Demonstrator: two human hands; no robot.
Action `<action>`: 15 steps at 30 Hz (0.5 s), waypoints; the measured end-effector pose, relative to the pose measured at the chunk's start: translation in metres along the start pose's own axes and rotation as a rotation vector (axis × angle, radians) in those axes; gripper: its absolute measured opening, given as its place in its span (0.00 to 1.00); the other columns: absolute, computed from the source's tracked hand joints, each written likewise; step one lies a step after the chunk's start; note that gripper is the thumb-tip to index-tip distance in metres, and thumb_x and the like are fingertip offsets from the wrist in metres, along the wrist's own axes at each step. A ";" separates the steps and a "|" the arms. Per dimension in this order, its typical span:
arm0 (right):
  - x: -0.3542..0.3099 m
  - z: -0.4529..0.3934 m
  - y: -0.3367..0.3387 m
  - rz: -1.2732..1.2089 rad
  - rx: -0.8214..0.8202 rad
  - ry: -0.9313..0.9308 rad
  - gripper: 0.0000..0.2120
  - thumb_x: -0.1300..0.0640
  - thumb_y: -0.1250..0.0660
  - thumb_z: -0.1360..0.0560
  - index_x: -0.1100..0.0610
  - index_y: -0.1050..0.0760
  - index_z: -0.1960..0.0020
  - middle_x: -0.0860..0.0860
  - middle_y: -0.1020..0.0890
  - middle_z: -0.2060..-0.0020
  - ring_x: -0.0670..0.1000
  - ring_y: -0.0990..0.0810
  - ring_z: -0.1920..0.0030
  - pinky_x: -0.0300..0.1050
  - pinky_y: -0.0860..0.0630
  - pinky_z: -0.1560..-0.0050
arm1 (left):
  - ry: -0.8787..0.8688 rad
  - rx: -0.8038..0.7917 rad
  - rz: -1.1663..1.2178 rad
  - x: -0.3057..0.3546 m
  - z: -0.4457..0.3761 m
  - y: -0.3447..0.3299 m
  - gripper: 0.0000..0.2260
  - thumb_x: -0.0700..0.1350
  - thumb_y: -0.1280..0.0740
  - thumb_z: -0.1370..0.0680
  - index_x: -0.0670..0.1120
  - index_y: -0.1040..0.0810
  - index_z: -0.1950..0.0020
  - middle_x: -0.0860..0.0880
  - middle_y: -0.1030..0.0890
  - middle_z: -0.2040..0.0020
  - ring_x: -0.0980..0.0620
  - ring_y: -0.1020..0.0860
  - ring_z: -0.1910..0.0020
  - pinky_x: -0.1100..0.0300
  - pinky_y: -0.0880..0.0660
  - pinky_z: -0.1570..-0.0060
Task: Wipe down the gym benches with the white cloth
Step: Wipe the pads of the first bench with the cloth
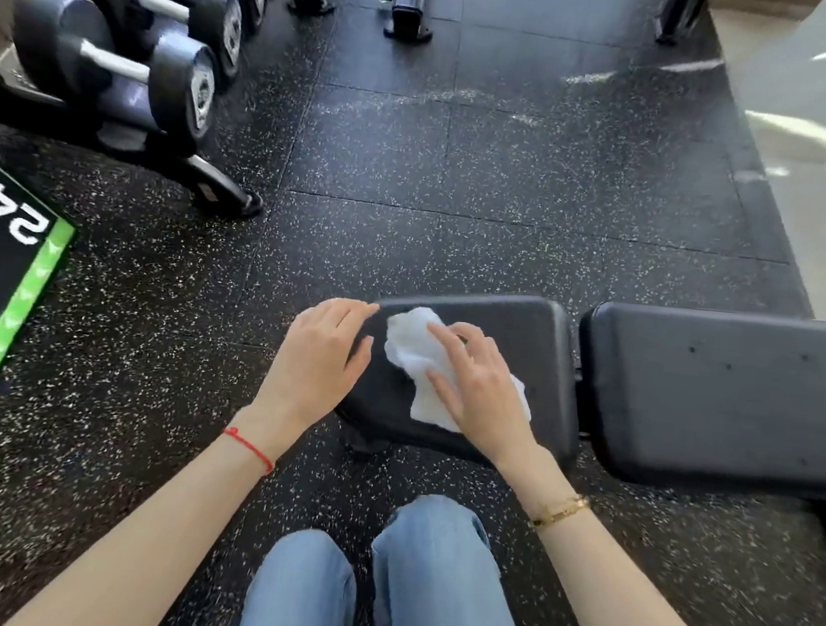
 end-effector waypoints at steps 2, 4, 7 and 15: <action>0.009 0.011 -0.030 0.079 -0.032 0.055 0.26 0.53 0.33 0.21 0.57 0.33 0.25 0.57 0.28 0.30 0.59 0.23 0.41 0.57 0.23 0.46 | -0.006 0.023 -0.006 -0.014 0.005 -0.031 0.17 0.42 0.37 0.19 0.41 0.25 0.31 0.46 0.22 0.36 0.46 0.25 0.34 0.47 0.30 0.33; 0.019 0.020 -0.048 0.143 -0.046 0.080 0.27 0.48 0.39 0.18 0.54 0.40 0.21 0.52 0.36 0.23 0.58 0.27 0.33 0.55 0.28 0.37 | -0.003 0.056 -0.007 -0.024 0.008 -0.053 0.17 0.42 0.37 0.19 0.41 0.25 0.31 0.45 0.22 0.35 0.45 0.26 0.33 0.46 0.30 0.32; 0.035 0.025 -0.058 0.193 -0.015 0.042 0.29 0.44 0.45 0.17 0.55 0.44 0.20 0.51 0.43 0.21 0.57 0.40 0.23 0.52 0.44 0.24 | -0.014 0.106 -0.017 -0.033 0.004 -0.074 0.16 0.42 0.38 0.19 0.39 0.25 0.31 0.43 0.23 0.34 0.43 0.27 0.32 0.45 0.31 0.32; 0.042 -0.038 -0.060 0.308 -0.016 -0.122 0.36 0.39 0.49 0.19 0.57 0.55 0.19 0.55 0.54 0.19 0.57 0.60 0.20 0.53 0.61 0.22 | -0.020 0.167 -0.021 -0.040 -0.023 -0.106 0.19 0.43 0.40 0.18 0.37 0.29 0.28 0.40 0.27 0.29 0.42 0.31 0.28 0.48 0.37 0.26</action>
Point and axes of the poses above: each hand's wrist, its own z-axis away from the middle knuckle, its own y-axis out of the back of the hand, x = y × z, the point moved 1 cm from there along -z, towards the middle knuckle
